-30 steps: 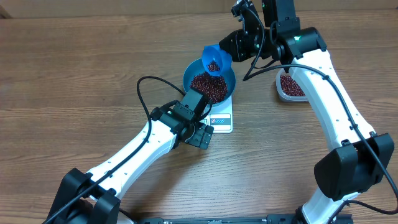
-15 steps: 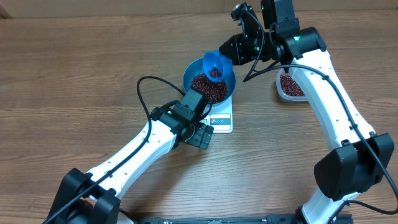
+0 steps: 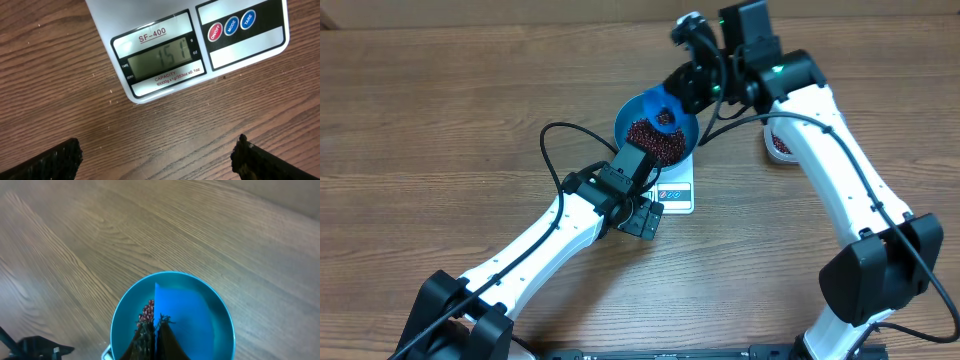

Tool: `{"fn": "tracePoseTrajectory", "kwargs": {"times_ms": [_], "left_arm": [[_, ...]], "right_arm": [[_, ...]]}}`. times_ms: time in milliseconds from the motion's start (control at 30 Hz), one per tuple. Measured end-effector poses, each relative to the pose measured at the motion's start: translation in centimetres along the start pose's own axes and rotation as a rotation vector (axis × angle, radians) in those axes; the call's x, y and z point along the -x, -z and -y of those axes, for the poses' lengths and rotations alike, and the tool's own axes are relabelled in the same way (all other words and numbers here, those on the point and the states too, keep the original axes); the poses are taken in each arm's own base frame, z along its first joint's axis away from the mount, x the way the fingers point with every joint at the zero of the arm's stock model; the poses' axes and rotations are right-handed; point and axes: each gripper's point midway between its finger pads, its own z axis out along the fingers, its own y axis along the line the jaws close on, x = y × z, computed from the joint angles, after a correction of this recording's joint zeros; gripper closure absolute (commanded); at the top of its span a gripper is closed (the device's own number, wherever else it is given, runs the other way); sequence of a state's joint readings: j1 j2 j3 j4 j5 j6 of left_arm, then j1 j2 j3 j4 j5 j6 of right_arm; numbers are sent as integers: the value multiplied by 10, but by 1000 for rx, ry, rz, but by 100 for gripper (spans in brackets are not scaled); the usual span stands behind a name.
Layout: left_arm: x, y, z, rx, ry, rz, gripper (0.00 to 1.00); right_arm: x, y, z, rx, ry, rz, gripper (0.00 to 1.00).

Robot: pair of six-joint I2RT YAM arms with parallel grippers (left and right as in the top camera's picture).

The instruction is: Scoop item into bowl and weigh 150g on scale

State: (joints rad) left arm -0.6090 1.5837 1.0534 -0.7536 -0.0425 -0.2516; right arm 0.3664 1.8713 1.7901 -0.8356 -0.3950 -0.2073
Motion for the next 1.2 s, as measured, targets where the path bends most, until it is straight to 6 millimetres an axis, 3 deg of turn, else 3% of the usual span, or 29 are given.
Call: {"fn": "tracePoseTrajectory", "kwargs": {"times_ms": [233,467,1200], "left_arm": [[0,0,0,0,0,0,1],[0,0,0,0,0,0,0],[0,0,0,0,0,0,0]], "right_arm": [[-2,-13,-22,-68,144,-36,96],[-3,-12,-14,-108,102,-41,96],[-7,-12,-14,-103,63,-54,96]]}}
